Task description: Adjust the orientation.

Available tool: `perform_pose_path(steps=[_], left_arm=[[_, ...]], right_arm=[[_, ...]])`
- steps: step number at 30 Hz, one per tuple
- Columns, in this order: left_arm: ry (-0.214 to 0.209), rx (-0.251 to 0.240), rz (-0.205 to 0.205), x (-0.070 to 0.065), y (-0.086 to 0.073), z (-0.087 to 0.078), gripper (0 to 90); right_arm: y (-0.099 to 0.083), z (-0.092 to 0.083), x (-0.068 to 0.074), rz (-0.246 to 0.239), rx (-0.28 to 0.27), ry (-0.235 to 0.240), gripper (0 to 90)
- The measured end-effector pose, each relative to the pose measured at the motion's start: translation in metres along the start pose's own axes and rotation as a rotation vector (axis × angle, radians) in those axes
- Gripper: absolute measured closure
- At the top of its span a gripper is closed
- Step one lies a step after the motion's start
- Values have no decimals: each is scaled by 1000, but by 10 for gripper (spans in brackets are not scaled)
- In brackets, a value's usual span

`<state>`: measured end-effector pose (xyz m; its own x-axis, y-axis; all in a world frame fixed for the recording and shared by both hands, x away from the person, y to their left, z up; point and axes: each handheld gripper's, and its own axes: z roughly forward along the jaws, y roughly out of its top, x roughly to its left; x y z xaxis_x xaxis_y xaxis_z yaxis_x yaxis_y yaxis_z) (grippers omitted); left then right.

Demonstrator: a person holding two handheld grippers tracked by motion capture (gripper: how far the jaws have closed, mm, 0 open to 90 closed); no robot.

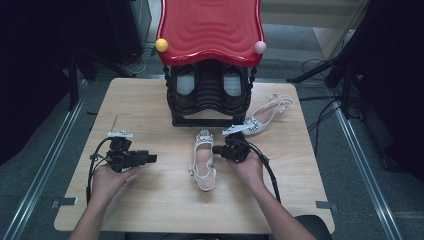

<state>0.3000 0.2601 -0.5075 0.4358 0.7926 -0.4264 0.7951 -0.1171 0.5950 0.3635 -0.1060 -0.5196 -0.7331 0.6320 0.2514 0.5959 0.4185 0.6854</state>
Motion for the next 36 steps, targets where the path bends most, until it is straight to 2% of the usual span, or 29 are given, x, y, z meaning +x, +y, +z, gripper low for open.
perform_pose_path(steps=[5, 10, 13, 15, 20, 31, 36], left_arm=[[-4, -3, 8, 0, 2, 1, 447], [-9, 6, 23, 0, 6, 6, 432], [-9, 3, 27, -1, 9, 9, 428], [-11, 8, 36, -2, 11, 12, 426], [-13, 15, 51, -4, 15, 16, 425], [-25, 27, 65, -7, 18, 22, 424], [-25, 29, 66, -8, 18, 24, 424]], right_arm=[[0, -13, -8, 40, -19, 8, 753], [-3, -29, -10, 23, -39, -19, 637], [-5, -38, -15, 21, -47, -33, 629], [-7, -45, -18, 38, -55, -42, 630], [-11, -64, -32, 69, -95, -75, 676], [-12, -91, -61, 141, -164, -128, 899], [-10, -96, -75, 161, -181, -158, 900]])
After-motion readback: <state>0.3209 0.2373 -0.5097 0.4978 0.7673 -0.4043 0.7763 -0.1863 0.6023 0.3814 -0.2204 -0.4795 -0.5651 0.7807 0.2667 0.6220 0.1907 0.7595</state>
